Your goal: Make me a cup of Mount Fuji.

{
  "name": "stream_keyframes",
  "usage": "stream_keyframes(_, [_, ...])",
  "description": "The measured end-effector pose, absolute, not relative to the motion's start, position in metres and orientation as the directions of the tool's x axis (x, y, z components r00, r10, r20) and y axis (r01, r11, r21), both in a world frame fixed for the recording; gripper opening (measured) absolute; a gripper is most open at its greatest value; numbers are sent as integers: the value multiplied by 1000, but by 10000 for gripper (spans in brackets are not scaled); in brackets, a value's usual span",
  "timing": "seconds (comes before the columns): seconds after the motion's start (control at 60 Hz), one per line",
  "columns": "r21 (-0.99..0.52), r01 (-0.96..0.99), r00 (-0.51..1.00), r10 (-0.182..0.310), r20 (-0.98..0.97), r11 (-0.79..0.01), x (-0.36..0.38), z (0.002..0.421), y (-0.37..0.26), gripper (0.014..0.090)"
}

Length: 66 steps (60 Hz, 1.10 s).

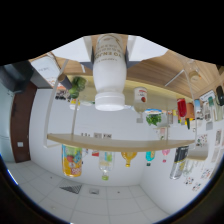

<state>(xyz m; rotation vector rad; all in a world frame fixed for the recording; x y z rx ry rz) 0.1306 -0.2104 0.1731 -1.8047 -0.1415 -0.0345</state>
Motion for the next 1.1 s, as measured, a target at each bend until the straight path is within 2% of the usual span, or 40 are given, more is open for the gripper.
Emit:
stream_keyframes(0.133, [-949,15,999,41,2,-315,141,117,-203,484])
stream_keyframes(0.333, [-923,-6,999,42,-23,-385,140,68,-197,483])
stream_keyframes(0.667, [-914,2,1000,17,-5,-406,143,55,-209,506])
stream_keyframes(0.767, [-908,-10,1000,-7,-8,-419,147,53,-217,518])
stream_keyframes(0.833, [-892,-13,1000,-31,1,-452,152,50,-222,601])
stream_keyframes(0.917, [-893,-28,999,-52,-5,-449,152,63,-230,854])
stream_keyframes(1.1, [-889,-51,992,-123,6,-454,151,110,-259,854])
